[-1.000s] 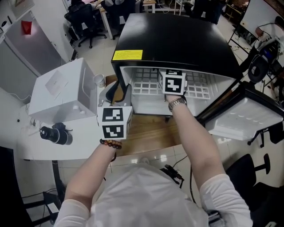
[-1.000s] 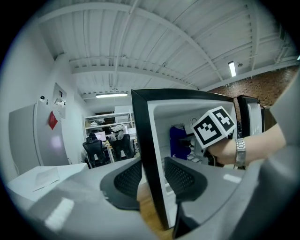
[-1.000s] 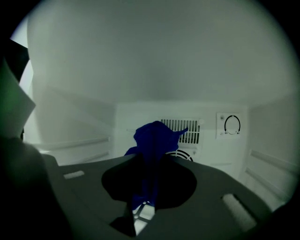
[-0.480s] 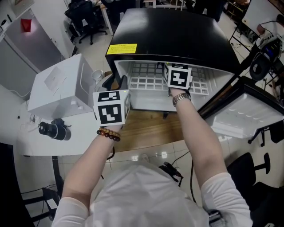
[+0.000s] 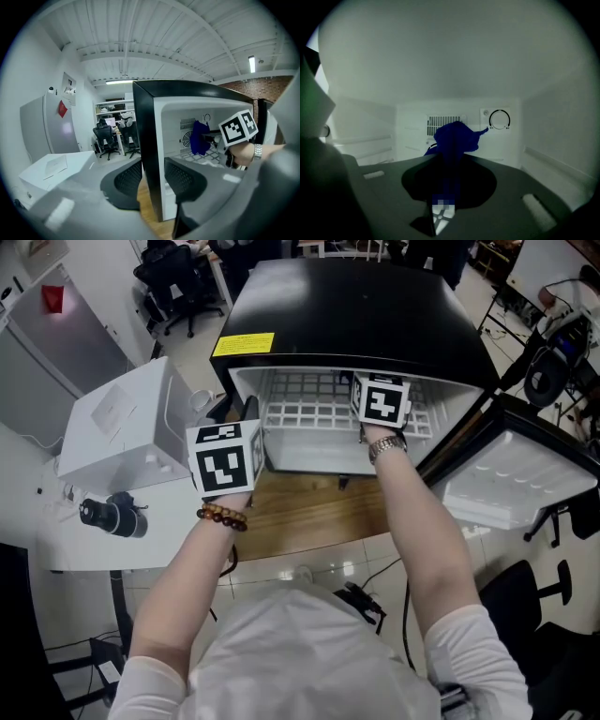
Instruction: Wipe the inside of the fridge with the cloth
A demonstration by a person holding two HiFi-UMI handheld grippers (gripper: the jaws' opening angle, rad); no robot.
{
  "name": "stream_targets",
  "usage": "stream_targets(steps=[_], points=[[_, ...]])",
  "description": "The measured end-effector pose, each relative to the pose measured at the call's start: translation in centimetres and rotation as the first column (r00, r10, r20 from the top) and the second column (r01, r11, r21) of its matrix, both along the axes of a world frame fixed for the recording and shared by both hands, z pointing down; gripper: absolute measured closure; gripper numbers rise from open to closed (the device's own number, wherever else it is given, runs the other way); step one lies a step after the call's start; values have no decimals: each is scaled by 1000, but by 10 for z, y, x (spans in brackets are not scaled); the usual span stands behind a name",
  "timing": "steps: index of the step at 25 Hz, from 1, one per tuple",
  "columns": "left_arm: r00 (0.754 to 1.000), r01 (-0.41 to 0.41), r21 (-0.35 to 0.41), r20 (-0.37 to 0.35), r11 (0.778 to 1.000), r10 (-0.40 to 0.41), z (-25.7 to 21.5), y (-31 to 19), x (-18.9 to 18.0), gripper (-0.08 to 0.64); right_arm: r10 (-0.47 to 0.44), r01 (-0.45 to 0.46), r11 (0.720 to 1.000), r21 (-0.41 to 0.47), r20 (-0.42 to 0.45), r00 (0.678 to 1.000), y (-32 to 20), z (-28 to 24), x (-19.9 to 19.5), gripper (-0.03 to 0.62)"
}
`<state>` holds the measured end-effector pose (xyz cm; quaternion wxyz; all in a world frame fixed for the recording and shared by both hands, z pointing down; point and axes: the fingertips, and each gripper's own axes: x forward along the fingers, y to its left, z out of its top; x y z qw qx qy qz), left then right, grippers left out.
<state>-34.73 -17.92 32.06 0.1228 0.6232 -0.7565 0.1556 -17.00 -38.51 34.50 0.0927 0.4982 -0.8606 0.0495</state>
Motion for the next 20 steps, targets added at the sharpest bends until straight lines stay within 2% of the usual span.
stream_targets(steps=[20], points=[[998, 55, 17, 18, 998, -56, 0, -1, -1, 411, 107, -107, 994, -33, -8, 994, -21, 9, 65, 525]])
